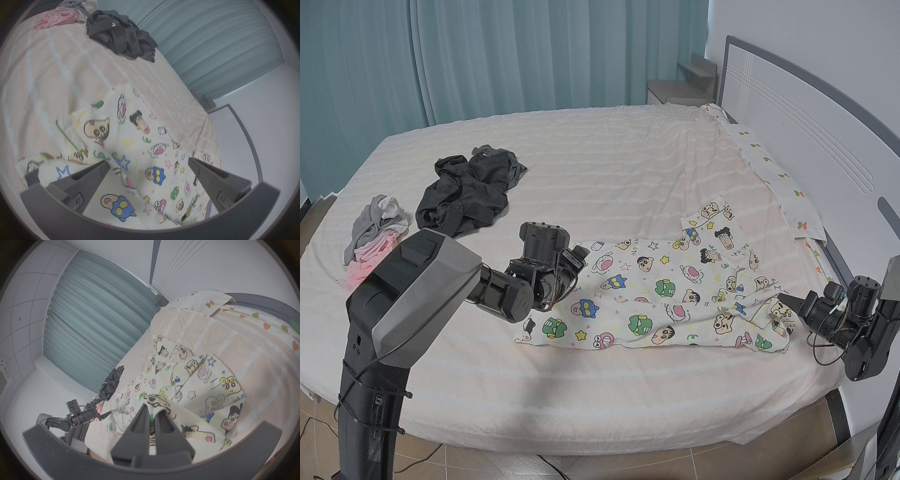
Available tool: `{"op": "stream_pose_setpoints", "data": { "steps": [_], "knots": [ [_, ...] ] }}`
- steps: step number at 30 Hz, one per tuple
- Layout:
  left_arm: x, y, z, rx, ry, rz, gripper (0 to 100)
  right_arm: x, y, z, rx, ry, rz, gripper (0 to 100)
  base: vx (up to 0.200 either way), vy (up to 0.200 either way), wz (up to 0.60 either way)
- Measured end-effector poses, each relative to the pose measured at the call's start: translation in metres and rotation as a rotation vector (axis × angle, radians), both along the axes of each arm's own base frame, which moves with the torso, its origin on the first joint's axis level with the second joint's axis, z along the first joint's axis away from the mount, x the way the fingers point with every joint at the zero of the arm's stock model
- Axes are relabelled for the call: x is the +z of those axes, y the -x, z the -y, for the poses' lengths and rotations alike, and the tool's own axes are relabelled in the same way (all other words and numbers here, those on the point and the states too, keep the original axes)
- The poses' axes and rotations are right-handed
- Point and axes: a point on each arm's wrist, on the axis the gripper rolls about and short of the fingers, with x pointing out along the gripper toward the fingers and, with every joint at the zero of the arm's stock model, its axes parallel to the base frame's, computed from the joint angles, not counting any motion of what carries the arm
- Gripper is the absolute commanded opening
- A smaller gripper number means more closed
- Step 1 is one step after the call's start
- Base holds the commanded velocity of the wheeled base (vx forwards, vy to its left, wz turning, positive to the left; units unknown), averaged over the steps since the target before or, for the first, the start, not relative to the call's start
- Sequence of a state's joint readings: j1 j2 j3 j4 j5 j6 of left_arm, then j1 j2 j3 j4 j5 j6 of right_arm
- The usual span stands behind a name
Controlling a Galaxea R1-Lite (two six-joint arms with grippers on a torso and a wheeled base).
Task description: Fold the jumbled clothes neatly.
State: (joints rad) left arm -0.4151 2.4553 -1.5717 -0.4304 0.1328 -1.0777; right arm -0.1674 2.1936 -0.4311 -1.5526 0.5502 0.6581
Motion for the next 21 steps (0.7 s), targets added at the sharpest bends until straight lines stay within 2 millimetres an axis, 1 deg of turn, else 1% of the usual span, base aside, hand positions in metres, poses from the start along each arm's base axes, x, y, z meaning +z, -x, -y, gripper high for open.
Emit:
{"op": "stream_pose_setpoints", "data": {
  "steps": [2,4,8,12,16,21],
  "knots": [
    [0.0,-0.002,-0.004,0.009,0.0,0.0,100,0.0,-0.004,0.001,-0.01,0.004,0.008,0,0.0,0.0,0.0],
    [-0.003,-0.004,-0.013,0.028,-0.005,-0.01,100,-0.002,-0.011,0.002,-0.026,0.01,0.021,0,0.0,0.0,0.0],
    [-0.007,-0.004,-0.02,0.046,-0.013,-0.021,100,-0.005,-0.016,0.003,-0.029,0.011,0.025,0,0.0,0.0,0.0],
    [-0.014,-0.002,-0.028,0.064,-0.033,-0.047,100,-0.004,-0.021,0.003,-0.023,0.01,0.039,0,0.0,0.0,0.0],
    [-0.017,0.0,-0.031,0.064,-0.051,-0.056,100,-0.002,-0.023,0.001,-0.012,0.009,0.049,0,0.0,0.0,0.0],
    [-0.017,0.002,-0.033,0.071,-0.065,-0.061,100,-0.001,-0.032,-0.003,0.006,0.006,0.041,0,0.0,0.0,0.0]
  ]
}}
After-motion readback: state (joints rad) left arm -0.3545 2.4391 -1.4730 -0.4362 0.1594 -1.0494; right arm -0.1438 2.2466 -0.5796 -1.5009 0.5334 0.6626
